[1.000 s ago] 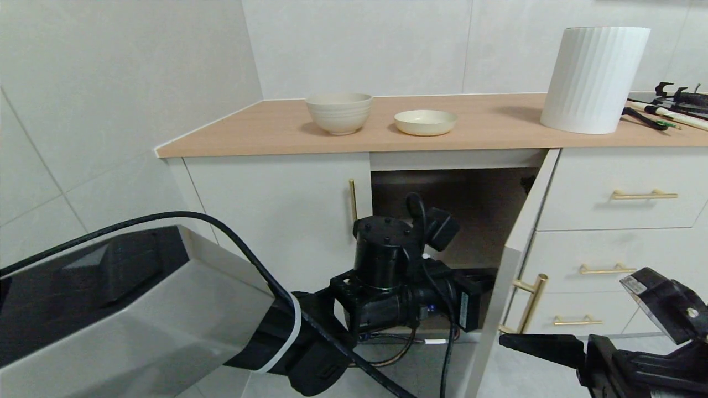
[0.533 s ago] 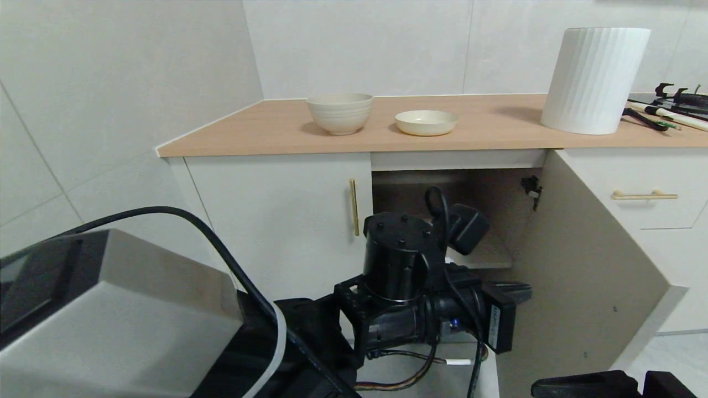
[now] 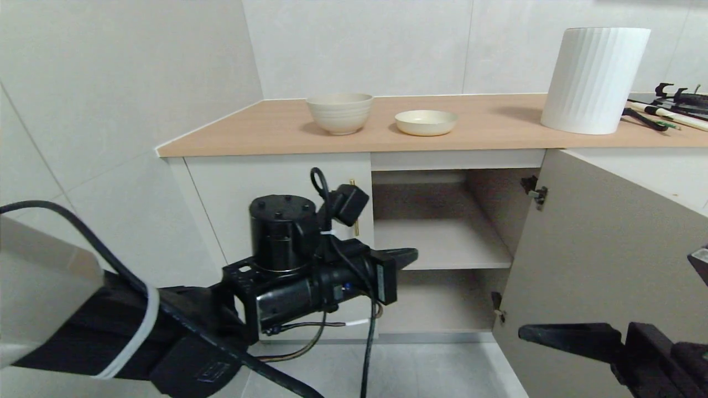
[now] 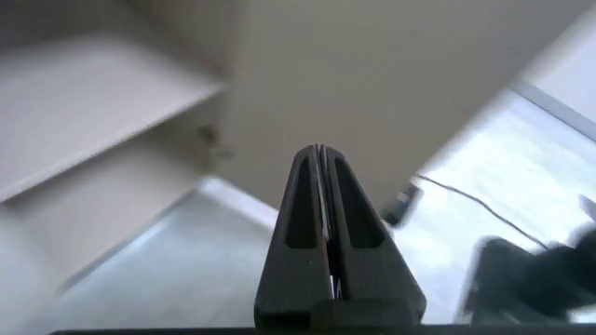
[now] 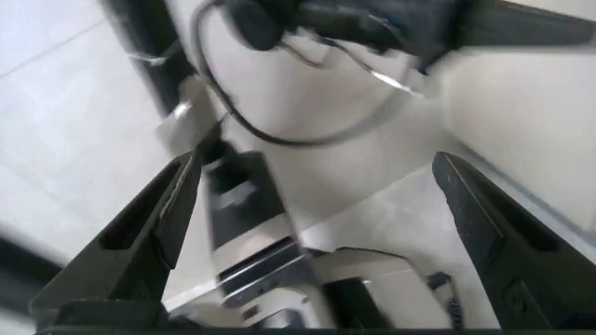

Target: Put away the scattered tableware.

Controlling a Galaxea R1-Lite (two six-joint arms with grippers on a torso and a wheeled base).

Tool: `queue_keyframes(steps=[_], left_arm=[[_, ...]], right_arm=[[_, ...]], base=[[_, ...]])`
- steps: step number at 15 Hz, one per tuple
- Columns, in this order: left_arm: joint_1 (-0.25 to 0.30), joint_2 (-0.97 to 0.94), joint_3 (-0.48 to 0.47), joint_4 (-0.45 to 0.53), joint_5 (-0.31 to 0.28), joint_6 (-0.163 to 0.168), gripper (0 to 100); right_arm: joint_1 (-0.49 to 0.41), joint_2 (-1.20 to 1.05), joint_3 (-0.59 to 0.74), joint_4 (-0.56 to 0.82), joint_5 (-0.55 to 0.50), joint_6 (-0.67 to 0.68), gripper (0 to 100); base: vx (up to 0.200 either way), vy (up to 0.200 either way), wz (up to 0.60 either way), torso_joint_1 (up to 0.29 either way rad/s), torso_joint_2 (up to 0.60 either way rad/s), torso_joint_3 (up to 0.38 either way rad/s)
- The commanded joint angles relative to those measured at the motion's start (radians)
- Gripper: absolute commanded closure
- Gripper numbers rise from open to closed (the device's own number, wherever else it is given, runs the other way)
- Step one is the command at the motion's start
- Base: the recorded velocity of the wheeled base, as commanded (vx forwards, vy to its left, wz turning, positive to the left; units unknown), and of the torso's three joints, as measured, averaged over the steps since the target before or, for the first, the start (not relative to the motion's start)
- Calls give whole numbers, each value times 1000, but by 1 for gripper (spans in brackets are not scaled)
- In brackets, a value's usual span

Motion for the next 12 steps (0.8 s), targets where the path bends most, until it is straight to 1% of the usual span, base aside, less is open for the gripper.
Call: queue_keyframes(steps=[1, 2, 3, 4, 5, 7, 9, 10, 11, 12], left_arm=[[237, -234, 176, 8, 3, 23, 100], [305, -302, 220, 21, 2, 62, 100], [342, -354, 239, 58, 3, 86, 100], [372, -414, 240, 118, 2, 100, 100], [398, -480, 226, 212, 2, 103, 100], [415, -584, 170, 410, 3, 103, 100], [423, -653, 108, 575, 5, 105, 100], [423, -670, 94, 617, 6, 103, 100], [423, -672, 90, 627, 11, 103, 0], [424, -672, 90, 629, 20, 100, 0]], right_arm=[[-147, 300, -198, 6, -80, -91, 0], [-149, 409, -297, 36, -265, -156, 0], [-146, 470, -386, 83, -405, -188, 0], [-146, 495, -465, 141, -466, -193, 0], [-146, 488, -526, 214, -458, -193, 0], [-146, 452, -615, 368, -432, -191, 0], [-146, 395, -627, 476, -420, -174, 0], [-146, 383, -626, 503, -417, -173, 0], [-146, 370, -630, 523, -412, -171, 0], [-146, 361, -632, 545, -412, -171, 0]], base=[[0, 0, 0, 0, 0, 0], [0, 0, 0, 0, 0, 0], [0, 0, 0, 0, 0, 0], [0, 0, 0, 0, 0, 0], [0, 0, 0, 0, 0, 0], [0, 0, 0, 0, 0, 0], [0, 0, 0, 0, 0, 0], [0, 0, 0, 0, 0, 0], [0, 0, 0, 0, 0, 0], [0, 0, 0, 0, 0, 0]])
